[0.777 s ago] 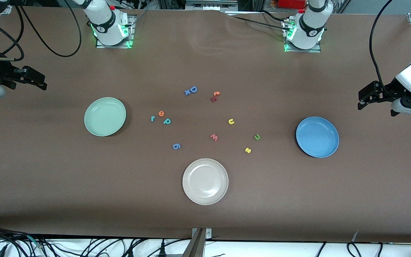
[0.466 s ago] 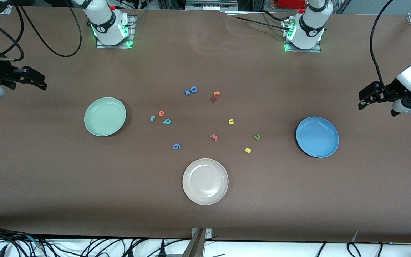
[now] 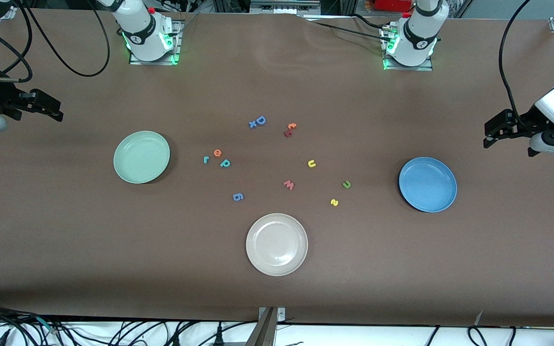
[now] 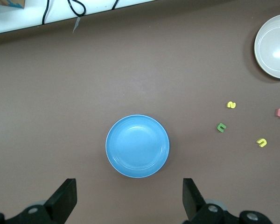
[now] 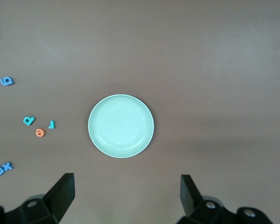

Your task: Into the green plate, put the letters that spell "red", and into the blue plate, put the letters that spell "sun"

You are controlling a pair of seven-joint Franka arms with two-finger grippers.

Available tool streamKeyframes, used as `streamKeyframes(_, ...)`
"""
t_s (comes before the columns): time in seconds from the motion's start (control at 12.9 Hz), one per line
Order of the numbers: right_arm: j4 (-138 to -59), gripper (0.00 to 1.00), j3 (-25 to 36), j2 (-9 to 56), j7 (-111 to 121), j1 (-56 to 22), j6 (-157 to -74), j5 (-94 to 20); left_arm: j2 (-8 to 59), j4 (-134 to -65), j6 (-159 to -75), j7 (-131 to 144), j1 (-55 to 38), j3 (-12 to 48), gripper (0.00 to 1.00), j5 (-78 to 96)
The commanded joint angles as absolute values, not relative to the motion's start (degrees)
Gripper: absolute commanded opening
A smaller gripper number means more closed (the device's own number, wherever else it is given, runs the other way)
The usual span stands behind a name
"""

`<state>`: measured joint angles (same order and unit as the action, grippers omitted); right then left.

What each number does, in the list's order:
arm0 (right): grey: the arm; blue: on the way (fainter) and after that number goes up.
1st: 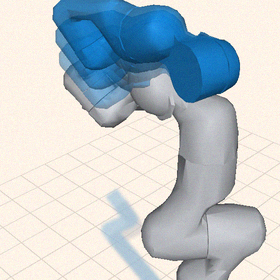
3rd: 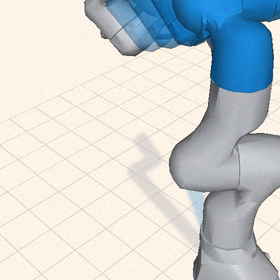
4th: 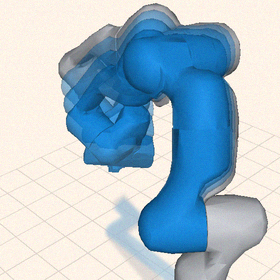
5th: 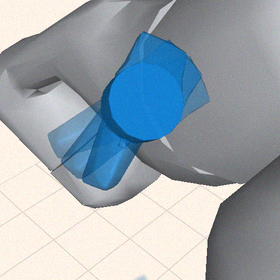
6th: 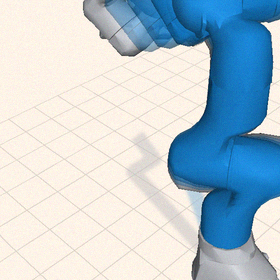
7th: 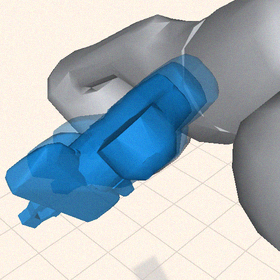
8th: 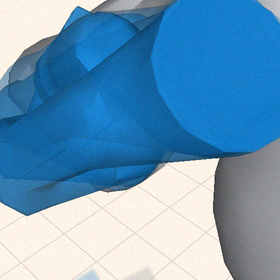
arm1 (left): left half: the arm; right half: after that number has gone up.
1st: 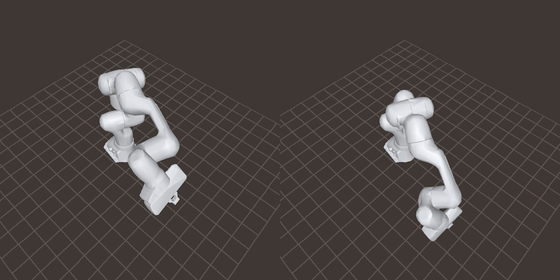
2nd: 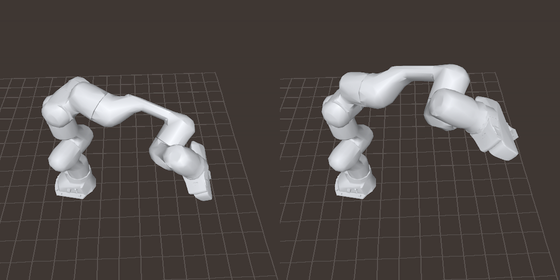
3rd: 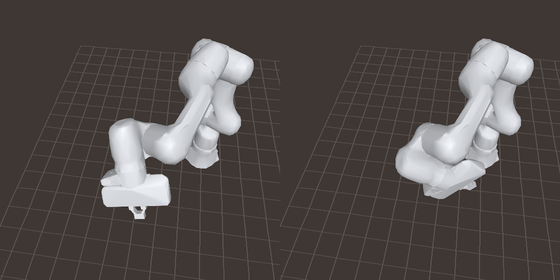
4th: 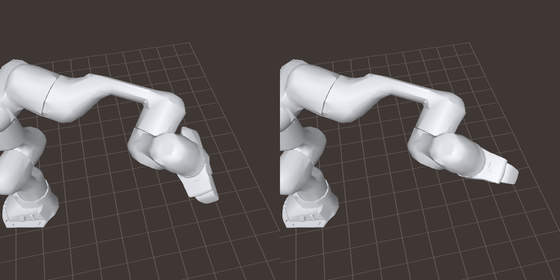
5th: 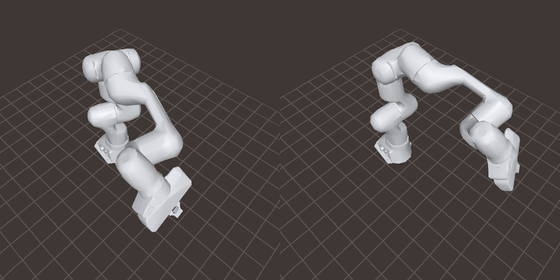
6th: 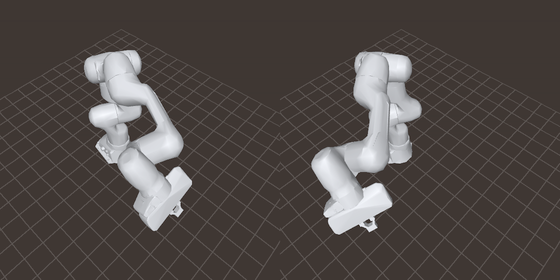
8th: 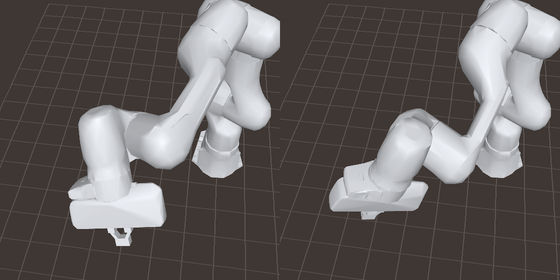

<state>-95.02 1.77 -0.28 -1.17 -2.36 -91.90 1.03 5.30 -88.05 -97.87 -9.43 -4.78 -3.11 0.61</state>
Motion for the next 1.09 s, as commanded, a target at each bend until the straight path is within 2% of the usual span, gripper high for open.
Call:
streamKeyframes(0.0, -94.3, 1.00, 1.7, -0.4, -1.6, -2.5, -91.3, 1.9, 5.9, -86.2, -96.7, -10.0, -4.6, -3.3, 1.00, 1.1)
streamKeyframes(1.01, -94.4, 1.00, 1.7, -0.5, -1.5, -2.5, -90.7, 1.9, 5.9, -86.3, -96.7, -10.0, -4.5, -3.3, 1.00, 1.2)
